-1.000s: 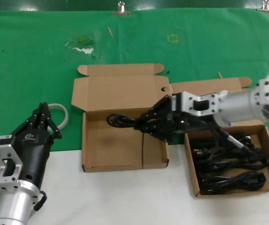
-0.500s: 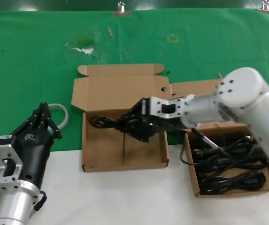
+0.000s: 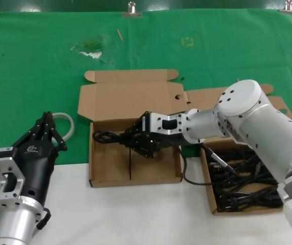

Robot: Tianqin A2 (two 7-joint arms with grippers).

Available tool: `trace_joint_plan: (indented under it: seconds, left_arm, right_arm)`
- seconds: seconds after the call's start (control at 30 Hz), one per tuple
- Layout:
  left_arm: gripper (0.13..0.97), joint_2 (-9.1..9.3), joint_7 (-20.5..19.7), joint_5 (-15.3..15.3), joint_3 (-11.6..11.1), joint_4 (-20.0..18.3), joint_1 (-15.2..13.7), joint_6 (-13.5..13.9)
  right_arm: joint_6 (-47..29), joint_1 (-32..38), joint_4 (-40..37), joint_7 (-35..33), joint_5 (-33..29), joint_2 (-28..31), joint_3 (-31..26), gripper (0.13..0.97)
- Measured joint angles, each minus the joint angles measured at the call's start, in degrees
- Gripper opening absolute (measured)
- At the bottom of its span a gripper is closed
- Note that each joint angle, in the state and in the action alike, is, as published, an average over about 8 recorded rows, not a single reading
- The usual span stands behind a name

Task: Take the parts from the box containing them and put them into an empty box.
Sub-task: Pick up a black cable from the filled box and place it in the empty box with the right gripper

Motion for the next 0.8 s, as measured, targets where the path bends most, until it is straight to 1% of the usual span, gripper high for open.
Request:
trace_joint_plan:
  seconds: [0.17, 0.4, 0.7, 0.8]
  left_arm:
    - [0.156, 0.0, 0.0, 0.0, 0.0, 0.0, 0.0, 0.0]
    - [0.156, 0.0, 0.0, 0.0, 0.0, 0.0, 0.0, 0.0]
    - [0.156, 0.0, 0.0, 0.0, 0.0, 0.0, 0.0, 0.0]
    - [0.156, 0.0, 0.0, 0.0, 0.0, 0.0, 0.0, 0.0]
  right_arm:
    - [0.56, 0.02, -0.44, -0.42, -0.25, -0.37, 0.34, 0.193]
    - [1.6, -0.88, 2.16, 1.33, -0.81, 0.19, 0.55, 0.193]
    - [1.43, -1.93, 6.02, 4.57, -1.45, 1.78, 0.39, 0.238]
    - [1.41, -1.97, 6.14, 4.68, -1.48, 1.83, 0.37, 0.28]
